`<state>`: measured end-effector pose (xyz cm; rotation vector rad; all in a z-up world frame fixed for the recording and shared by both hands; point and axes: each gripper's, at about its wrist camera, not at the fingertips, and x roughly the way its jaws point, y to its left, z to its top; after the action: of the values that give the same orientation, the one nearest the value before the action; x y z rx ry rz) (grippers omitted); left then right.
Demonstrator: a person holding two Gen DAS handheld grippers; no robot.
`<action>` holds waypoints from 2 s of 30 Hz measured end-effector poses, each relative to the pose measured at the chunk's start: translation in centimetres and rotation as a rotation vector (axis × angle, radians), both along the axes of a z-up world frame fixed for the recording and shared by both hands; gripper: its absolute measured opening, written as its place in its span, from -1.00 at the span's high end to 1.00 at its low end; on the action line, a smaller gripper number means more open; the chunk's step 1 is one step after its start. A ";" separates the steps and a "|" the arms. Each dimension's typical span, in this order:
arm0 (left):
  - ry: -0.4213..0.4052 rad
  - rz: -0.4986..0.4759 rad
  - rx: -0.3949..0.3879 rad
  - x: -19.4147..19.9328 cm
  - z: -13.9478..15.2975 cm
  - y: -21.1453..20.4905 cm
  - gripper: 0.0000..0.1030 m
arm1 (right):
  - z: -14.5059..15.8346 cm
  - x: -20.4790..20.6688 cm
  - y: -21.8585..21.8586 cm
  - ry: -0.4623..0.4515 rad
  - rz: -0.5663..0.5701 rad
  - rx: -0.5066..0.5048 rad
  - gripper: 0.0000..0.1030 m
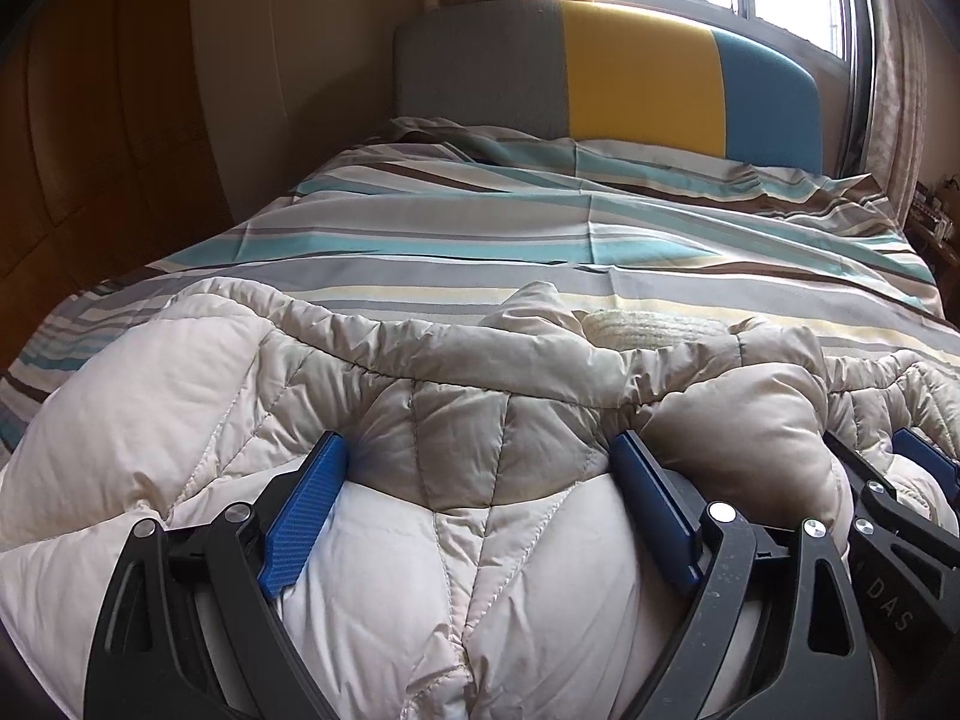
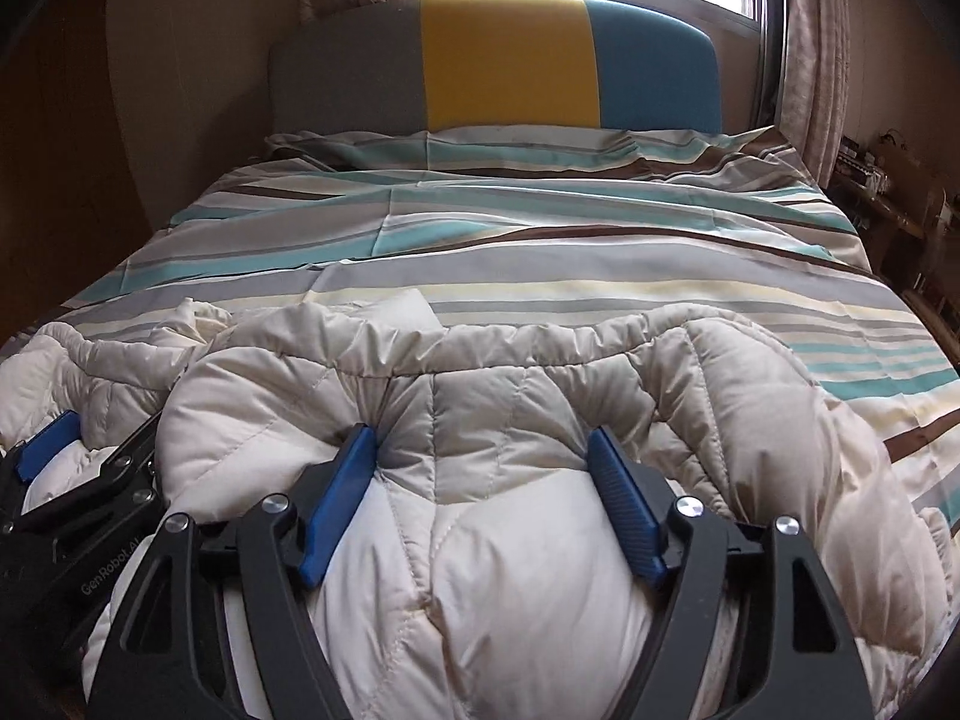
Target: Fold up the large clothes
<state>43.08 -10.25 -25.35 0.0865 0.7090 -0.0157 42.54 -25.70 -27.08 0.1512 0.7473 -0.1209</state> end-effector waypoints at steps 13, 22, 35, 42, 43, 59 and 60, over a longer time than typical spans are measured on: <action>0.083 -0.040 -0.043 -1.6 3.8 3.6 -0.77 | 2.6 -2.2 -2.2 -0.014 0.016 0.083 -0.51; 0.068 0.086 -0.019 -1.1 4.5 8.9 -0.77 | 2.9 -4.5 -7.0 0.022 -0.122 0.051 -0.51; 0.064 0.089 0.002 0.0 0.6 8.4 -0.94 | -0.5 -3.7 -7.4 0.038 -0.141 0.043 -0.64; 0.085 0.062 -0.064 -1.1 1.7 9.2 -0.94 | -0.5 -3.4 -7.2 0.046 -0.139 0.026 -0.65; 0.079 0.052 -0.089 -2.0 2.1 9.5 -0.94 | -0.5 -3.4 -7.2 0.047 -0.139 0.024 -0.65; -0.101 0.131 -0.180 -15.5 5.6 16.0 -0.94 | 2.7 -7.7 -5.5 -0.021 -0.112 0.011 -0.74; -0.116 0.148 -0.184 -16.1 5.6 16.5 -0.94 | 2.9 -8.2 -5.3 -0.022 -0.106 0.007 -0.74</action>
<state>26.99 6.24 -19.73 -0.1407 0.5937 0.0649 34.33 -31.01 -24.20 0.1984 0.7180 -0.2172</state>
